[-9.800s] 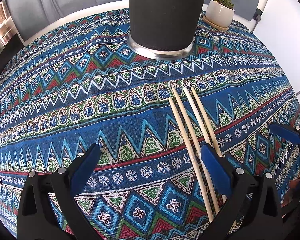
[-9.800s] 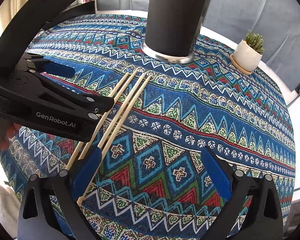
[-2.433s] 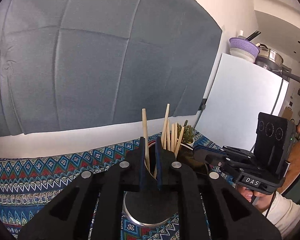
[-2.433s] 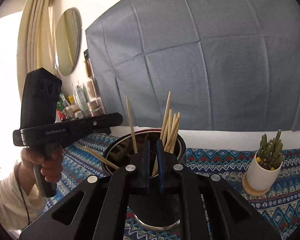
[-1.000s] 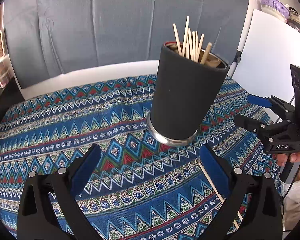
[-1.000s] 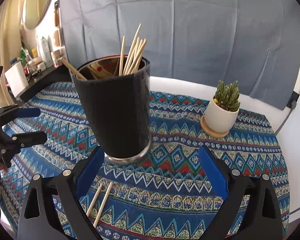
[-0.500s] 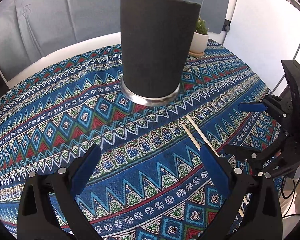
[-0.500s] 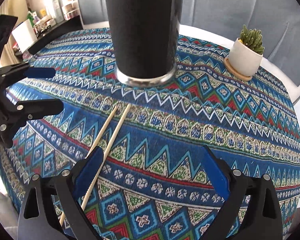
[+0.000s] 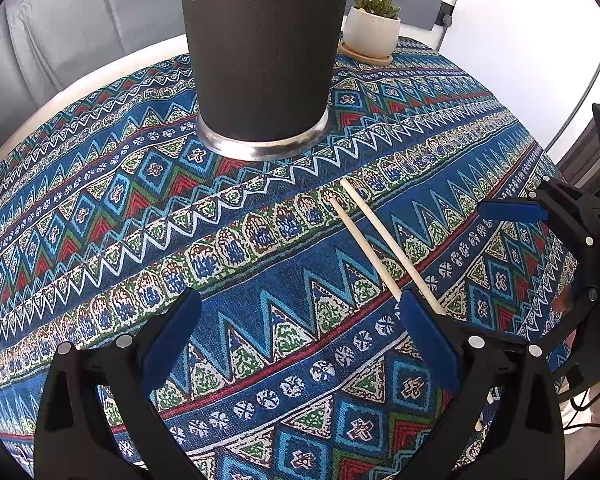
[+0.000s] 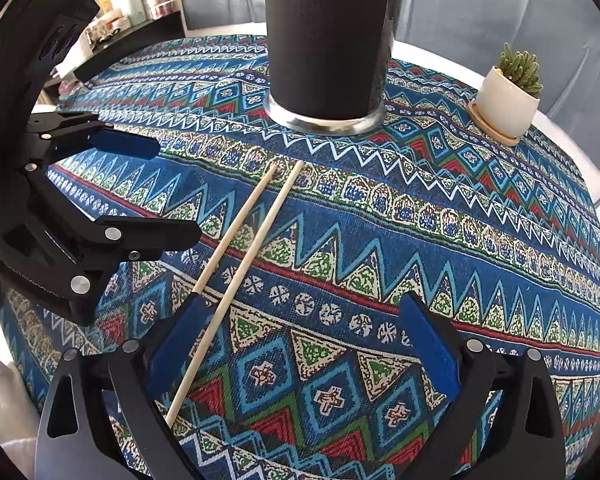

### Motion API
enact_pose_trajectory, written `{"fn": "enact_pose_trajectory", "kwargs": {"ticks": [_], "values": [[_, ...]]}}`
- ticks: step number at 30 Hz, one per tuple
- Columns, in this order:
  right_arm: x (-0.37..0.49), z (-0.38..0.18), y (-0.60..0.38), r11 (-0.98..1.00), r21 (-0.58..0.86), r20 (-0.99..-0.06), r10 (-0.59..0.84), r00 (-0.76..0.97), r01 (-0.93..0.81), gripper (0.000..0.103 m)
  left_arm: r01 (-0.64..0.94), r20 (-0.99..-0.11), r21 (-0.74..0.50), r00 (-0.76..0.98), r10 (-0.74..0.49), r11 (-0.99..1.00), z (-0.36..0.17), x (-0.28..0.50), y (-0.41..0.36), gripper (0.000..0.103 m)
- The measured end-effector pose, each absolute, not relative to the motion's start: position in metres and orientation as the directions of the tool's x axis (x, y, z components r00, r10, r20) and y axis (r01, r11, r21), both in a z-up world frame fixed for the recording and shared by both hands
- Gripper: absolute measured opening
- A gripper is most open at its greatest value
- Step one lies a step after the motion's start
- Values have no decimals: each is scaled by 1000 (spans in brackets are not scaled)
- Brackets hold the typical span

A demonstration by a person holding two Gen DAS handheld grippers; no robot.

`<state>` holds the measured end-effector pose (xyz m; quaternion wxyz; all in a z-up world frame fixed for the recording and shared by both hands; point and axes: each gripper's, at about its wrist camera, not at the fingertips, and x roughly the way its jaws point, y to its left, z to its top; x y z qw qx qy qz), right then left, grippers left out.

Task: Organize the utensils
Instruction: 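Position the left gripper around one stick while the right gripper approaches the other stick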

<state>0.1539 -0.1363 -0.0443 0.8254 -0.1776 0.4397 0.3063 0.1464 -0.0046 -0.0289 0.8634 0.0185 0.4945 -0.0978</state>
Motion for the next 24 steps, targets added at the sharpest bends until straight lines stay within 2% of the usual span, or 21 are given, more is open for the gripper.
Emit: {"fn": "enact_pose_trajectory", "kwargs": {"ticks": [7, 11, 24], "values": [[138, -44, -134, 715, -145, -811, 310, 496, -684, 94, 176, -868, -71, 473, -147, 982, -34, 150, -12, 97], [136, -44, -137, 703, -167, -798, 316, 514, -692, 95, 178, -868, -59, 476, -139, 982, -36, 151, -21, 97], [150, -50, -184, 739, -2, -800, 402, 444, -673, 95, 142, -843, 12, 533, -67, 990, -42, 140, -42, 97]]}}
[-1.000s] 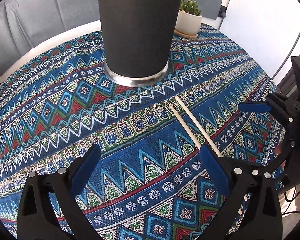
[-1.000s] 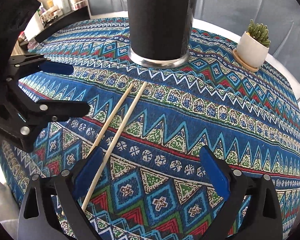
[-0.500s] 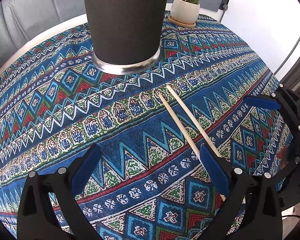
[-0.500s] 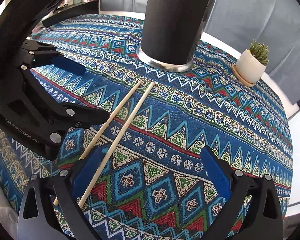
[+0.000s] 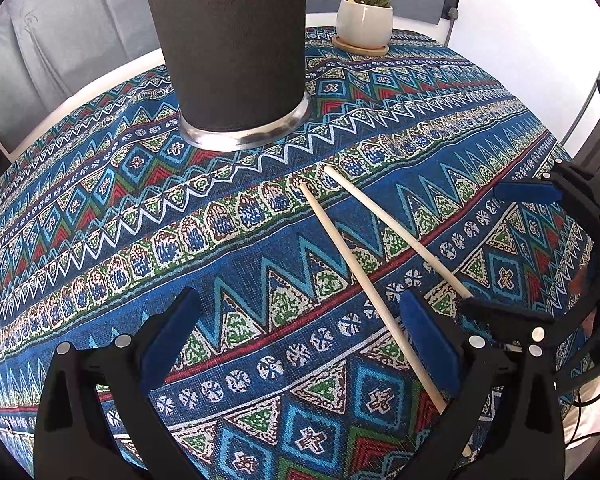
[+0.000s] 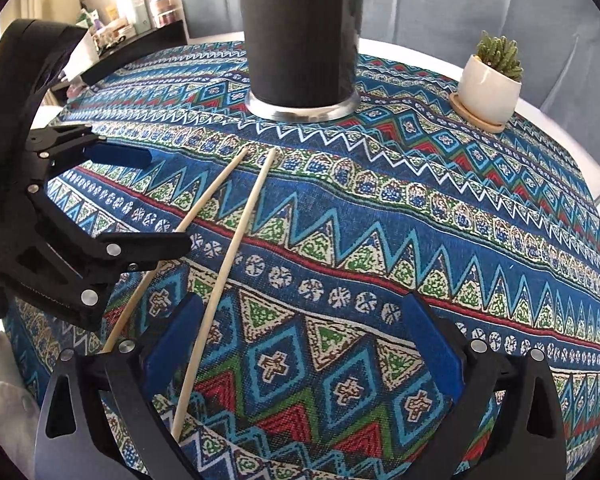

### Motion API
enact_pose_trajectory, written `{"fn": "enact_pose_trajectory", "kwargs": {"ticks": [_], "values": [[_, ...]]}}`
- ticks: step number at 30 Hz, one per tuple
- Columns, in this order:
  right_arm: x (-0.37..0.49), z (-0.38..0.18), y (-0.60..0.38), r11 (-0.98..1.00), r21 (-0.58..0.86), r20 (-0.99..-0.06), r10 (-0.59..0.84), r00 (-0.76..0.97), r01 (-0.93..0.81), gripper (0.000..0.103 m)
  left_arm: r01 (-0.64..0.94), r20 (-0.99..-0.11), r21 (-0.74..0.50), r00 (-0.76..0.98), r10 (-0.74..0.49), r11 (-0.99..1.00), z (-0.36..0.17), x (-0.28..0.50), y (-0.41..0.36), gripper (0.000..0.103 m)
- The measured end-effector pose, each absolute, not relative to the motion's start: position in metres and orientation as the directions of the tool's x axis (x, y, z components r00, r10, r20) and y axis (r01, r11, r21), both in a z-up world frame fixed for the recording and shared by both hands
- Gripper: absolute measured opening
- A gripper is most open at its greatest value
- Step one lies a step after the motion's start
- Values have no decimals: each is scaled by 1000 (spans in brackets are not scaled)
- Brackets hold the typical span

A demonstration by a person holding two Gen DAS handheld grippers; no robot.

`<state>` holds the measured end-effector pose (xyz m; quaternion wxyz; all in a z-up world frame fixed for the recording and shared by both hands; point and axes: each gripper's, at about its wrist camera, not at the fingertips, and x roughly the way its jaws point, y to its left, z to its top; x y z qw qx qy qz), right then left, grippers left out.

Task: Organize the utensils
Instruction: 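Position the left gripper around one stick while the right gripper approaches the other stick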

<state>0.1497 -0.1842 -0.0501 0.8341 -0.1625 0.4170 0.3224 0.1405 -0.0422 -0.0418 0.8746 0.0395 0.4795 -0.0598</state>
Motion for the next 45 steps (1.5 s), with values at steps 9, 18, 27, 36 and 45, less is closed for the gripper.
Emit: {"fn": "enact_pose_trajectory", "kwargs": {"ticks": [9, 18, 27, 36, 45], "values": [[154, -52, -190, 745, 6, -780, 421, 464, -667, 96, 151, -810, 20, 582, -72, 988, -42, 131, -42, 98], [157, -52, -185, 757, 7, -780, 413, 470, -654, 96, 150, -795, 16, 601, -79, 989, -42, 127, -40, 99], [166, -52, -172, 728, 12, -781, 435, 449, -685, 96, 125, -796, 7, 602, -70, 992, -42, 127, -35, 97], [181, -51, -177, 707, 8, -780, 447, 438, -707, 96, 187, -797, 19, 597, -98, 982, -41, 121, -34, 97], [186, -51, -172, 704, 8, -780, 449, 436, -711, 97, 154, -797, 23, 599, -75, 988, -41, 119, -35, 98]]}}
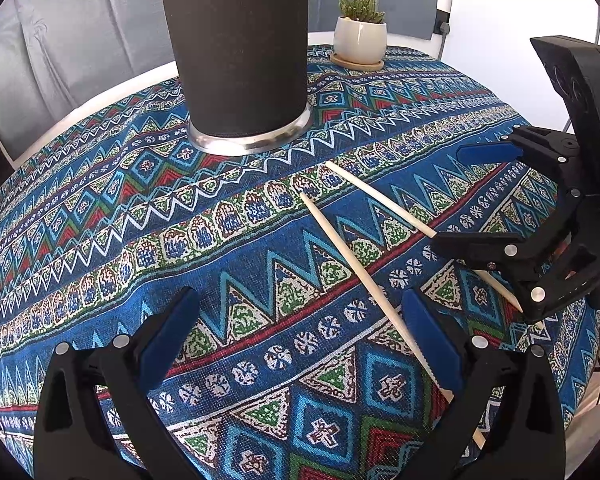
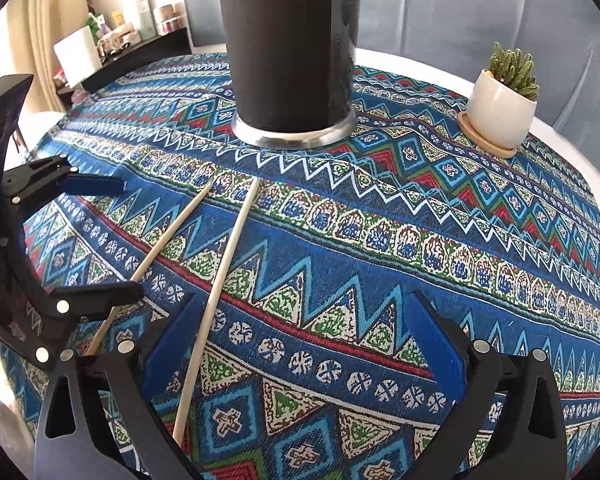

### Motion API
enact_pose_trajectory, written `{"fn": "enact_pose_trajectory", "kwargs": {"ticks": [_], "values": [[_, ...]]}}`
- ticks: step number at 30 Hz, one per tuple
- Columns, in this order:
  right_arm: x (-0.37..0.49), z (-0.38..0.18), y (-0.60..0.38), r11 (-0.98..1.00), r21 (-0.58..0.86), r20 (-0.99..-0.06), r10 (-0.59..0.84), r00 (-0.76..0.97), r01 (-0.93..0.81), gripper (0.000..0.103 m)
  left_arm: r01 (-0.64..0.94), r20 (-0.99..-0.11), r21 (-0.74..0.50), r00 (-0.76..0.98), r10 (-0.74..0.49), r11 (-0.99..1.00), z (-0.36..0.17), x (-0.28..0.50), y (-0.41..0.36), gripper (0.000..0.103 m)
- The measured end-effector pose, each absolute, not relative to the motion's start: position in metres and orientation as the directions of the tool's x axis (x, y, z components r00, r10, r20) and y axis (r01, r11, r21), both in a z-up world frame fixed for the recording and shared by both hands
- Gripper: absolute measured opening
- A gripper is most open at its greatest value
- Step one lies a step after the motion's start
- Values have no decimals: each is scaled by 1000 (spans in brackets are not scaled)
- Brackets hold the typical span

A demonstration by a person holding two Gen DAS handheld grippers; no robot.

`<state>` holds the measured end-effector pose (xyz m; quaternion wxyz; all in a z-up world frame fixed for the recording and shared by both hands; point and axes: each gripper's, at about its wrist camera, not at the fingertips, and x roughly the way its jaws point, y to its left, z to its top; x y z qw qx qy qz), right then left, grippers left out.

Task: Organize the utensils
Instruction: 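Position the left gripper around one stick while the right gripper approaches the other stick, then close the left and right grippers each on one wooden stick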

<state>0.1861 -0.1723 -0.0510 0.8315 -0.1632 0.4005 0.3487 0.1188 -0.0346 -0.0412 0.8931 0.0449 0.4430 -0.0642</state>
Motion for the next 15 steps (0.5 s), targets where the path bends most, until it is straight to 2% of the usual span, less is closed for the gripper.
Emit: {"fn": "enact_pose_trajectory", "kwargs": {"ticks": [3, 9, 10, 11, 12, 14, 15], "values": [[187, -51, -172, 698, 4, -780, 450, 434, -716, 96, 173, -792, 25, 605, -87, 985, -40, 117, -36, 92], [181, -50, -174, 645, -13, -808, 444, 388, -764, 94, 199, -811, 16, 576, -104, 980, -33, 110, -33, 68], [181, -49, -175, 640, -10, -821, 433, 372, -769, 87, 200, -814, 14, 571, -105, 980, -32, 108, -31, 61], [179, -47, -175, 631, -8, -827, 432, 360, -776, 71, 200, -817, 10, 566, -107, 980, -31, 106, -28, 53], [174, -44, -177, 615, -9, -827, 439, 351, -789, 62, 195, -821, 7, 562, -106, 981, -30, 104, -25, 48], [164, -40, -177, 583, -12, -832, 445, 332, -812, 26, 181, -829, -4, 549, -104, 983, -29, 98, -18, 30], [160, -39, -177, 576, -8, -836, 445, 322, -817, 19, 174, -834, -14, 541, -108, 985, -28, 95, -14, 27]]}}
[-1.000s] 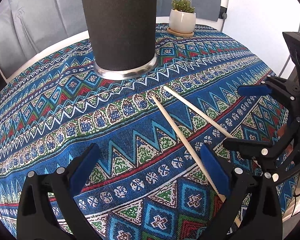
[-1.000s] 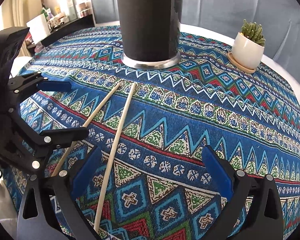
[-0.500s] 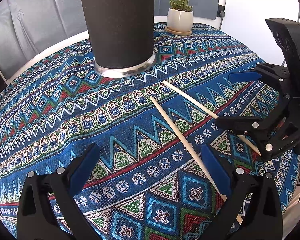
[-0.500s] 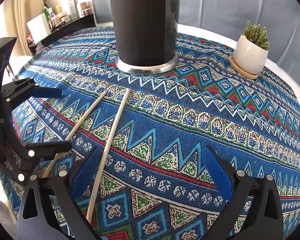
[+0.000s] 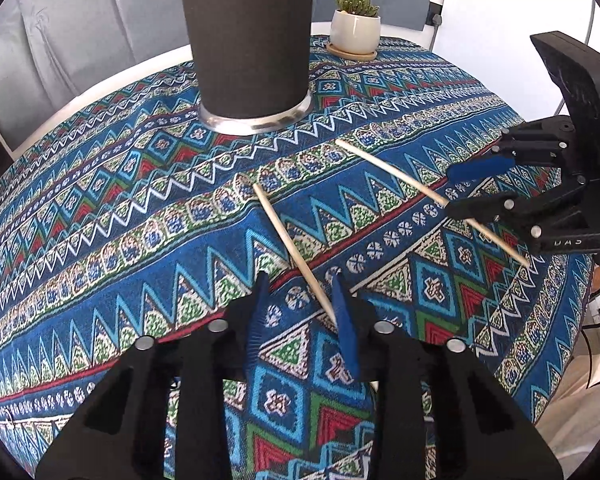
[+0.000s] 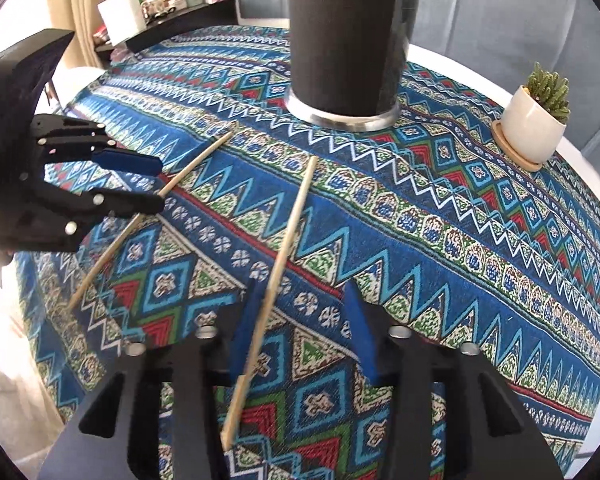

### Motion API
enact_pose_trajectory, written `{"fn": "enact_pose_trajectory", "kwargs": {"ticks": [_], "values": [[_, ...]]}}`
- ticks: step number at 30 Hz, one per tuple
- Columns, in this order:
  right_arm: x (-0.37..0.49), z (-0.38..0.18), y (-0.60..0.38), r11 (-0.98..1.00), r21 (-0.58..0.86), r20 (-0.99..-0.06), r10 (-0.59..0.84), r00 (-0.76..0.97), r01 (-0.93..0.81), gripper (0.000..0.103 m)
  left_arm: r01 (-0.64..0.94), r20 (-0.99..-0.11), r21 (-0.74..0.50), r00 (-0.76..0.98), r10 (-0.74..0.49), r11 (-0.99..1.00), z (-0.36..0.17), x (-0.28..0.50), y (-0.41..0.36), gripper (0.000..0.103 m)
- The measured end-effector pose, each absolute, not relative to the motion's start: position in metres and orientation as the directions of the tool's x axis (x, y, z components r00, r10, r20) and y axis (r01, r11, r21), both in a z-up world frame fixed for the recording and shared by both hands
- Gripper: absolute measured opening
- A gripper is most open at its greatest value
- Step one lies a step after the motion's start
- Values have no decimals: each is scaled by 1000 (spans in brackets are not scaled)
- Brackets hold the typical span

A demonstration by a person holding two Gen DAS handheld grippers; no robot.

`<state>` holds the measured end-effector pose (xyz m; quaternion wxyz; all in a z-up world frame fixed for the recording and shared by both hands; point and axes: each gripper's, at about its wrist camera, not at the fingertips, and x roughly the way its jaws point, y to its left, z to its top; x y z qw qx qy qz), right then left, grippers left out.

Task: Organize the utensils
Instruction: 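Close the left and right grippers each on one wooden stick, then lift both held sticks and carry them over the black holder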

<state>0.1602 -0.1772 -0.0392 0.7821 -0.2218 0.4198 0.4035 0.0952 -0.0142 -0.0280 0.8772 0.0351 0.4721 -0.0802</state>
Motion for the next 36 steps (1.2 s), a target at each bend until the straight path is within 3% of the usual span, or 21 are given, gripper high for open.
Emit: {"fn": "enact_pose_trajectory", "kwargs": {"ticks": [1, 5, 8, 13, 16, 18, 25, 36], "values": [[158, -39, -178, 576, -6, -840, 441, 317, -818, 7, 166, -838, -20, 535, -107, 986, -28, 92, -11, 21], [150, -39, -188, 591, 19, -838, 449, 310, -807, 5, 129, -852, -66, 509, -123, 989, -28, 79, 4, 5], [146, -42, -204, 593, 117, -826, 503, 254, -796, 5, 113, -855, -105, 497, -148, 988, -28, 66, 14, 5], [134, -54, -232, 545, 383, -718, 684, 131, -746, 5, 88, -836, -206, 501, -222, 975, -31, 41, 30, 5], [122, -54, -236, 509, 441, -664, 739, 113, -740, 5, 56, -829, -237, 509, -232, 970, -32, 28, 39, 5], [115, -49, -236, 495, 443, -648, 753, 114, -747, 5, 38, -827, -169, 539, -162, 985, -27, 21, 42, 5], [100, -19, -225, 454, 396, -606, 782, 144, -798, 5, -7, -768, -138, 633, -102, 990, 12, 29, 74, 5], [127, 43, -213, 468, 322, -556, 797, 236, -823, 5, 34, -643, -209, 748, -164, 977, 65, 65, 103, 5]]}}
